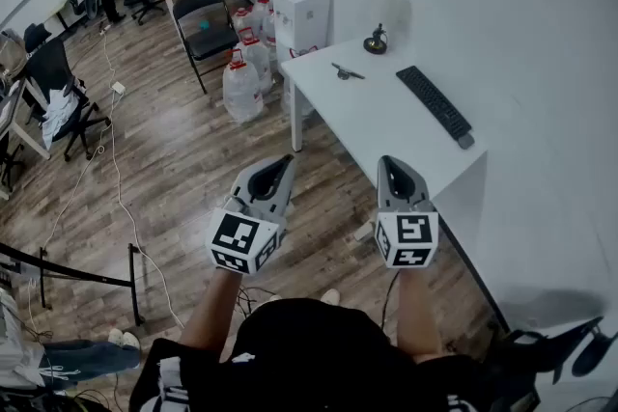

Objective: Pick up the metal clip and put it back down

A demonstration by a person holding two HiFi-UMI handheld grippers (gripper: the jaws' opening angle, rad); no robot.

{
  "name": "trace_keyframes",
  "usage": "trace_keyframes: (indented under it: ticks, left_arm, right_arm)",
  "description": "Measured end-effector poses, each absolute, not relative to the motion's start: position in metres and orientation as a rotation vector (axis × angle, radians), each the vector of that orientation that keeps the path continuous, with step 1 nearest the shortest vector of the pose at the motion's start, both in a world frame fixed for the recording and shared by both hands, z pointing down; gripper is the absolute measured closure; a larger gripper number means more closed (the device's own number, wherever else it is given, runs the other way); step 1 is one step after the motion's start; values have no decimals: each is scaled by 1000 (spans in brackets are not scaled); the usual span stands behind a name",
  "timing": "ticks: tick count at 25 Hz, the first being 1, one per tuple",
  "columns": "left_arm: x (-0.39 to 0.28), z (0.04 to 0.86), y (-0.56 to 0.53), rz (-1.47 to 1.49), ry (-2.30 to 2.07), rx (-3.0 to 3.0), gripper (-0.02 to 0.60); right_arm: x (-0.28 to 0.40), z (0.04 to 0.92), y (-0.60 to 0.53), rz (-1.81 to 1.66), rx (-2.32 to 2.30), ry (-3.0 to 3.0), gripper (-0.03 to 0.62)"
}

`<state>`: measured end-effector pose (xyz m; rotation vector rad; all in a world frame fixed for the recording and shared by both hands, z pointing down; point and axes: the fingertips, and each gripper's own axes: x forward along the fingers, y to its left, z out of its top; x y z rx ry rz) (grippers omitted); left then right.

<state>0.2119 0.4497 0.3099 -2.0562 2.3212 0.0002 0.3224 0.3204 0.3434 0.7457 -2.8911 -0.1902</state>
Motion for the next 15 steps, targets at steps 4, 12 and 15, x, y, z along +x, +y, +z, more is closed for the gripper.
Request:
trace_keyframes:
  ticks: [4, 12, 15]
  left_arm:
    - [214, 310, 448, 3, 2321, -2061, 558]
    - [225, 318, 435, -6, 2344, -2070, 558]
    - [229, 320, 424, -8, 2358, -2058, 558]
  right_arm:
    - [325, 346, 319, -165, 741, -2895, 560]
    - [333, 351, 312, -134, 695, -2902, 560]
    - [337, 356, 303, -134, 668, -2901, 560]
